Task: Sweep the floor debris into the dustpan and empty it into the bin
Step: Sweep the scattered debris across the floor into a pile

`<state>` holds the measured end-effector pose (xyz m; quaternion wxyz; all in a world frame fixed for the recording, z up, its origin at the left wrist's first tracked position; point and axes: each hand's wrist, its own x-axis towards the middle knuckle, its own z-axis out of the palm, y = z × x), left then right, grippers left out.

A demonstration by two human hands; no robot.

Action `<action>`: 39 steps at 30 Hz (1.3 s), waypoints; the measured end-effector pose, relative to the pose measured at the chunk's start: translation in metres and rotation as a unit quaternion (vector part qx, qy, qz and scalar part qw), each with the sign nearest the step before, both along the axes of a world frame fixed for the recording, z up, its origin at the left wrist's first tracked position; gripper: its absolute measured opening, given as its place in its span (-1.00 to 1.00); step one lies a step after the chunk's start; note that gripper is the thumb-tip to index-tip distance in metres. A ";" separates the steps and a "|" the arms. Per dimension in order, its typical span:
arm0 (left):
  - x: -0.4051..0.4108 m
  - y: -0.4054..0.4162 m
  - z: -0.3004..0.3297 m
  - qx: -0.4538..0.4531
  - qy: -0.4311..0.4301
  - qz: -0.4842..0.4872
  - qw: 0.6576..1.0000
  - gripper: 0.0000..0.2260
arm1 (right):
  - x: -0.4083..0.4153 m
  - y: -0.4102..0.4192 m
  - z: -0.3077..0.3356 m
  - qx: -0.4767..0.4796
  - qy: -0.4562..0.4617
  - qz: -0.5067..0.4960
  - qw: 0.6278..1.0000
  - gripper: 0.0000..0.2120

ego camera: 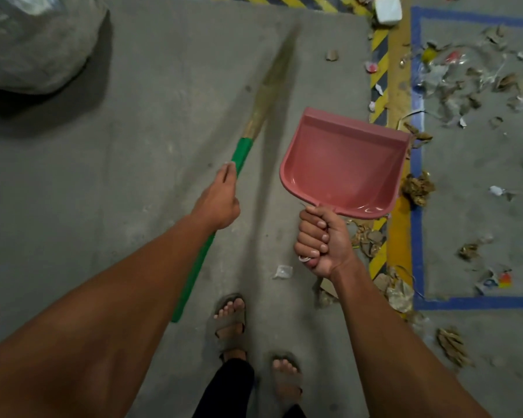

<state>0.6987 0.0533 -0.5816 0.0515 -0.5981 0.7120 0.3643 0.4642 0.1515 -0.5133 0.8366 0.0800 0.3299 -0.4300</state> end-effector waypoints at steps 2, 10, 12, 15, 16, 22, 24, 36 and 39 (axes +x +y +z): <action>-0.015 0.007 -0.002 0.026 -0.037 0.038 0.998 -0.26 | -0.012 0.005 0.000 -0.004 -0.003 -0.010 1.000 -0.61; -0.141 0.076 -0.015 0.110 -0.012 0.007 0.994 -0.33 | -0.088 0.064 -0.011 -0.006 -0.019 -0.044 0.999 -0.60; -0.178 0.092 -0.015 0.105 0.025 -0.048 0.993 -0.40 | -0.115 0.082 -0.012 -0.009 -0.019 -0.047 0.999 -0.61; -0.222 0.107 -0.008 0.114 0.064 -0.128 0.983 -0.36 | -0.152 0.108 -0.007 -0.010 -0.015 -0.050 0.999 -0.60; -0.234 0.113 -0.004 0.112 0.075 -0.150 0.980 -0.33 | -0.165 0.117 -0.004 -0.007 -0.009 -0.055 0.998 -0.60; -0.264 0.153 0.017 0.035 0.092 -0.155 0.983 -0.31 | -0.237 0.173 0.017 -0.016 -0.005 -0.104 0.994 -0.60; -0.267 0.169 0.023 0.015 0.075 -0.108 0.991 -0.30 | -0.259 0.193 0.022 -0.022 -0.007 -0.112 0.993 -0.61; -0.390 0.252 0.025 0.109 -0.050 -0.133 0.984 -0.50 | -0.322 0.308 0.022 -0.017 -0.019 -0.149 0.989 -0.60; -0.420 0.257 0.033 0.109 -0.020 -0.251 0.962 -0.38 | -0.328 0.332 0.023 -0.013 -0.016 -0.163 0.986 -0.59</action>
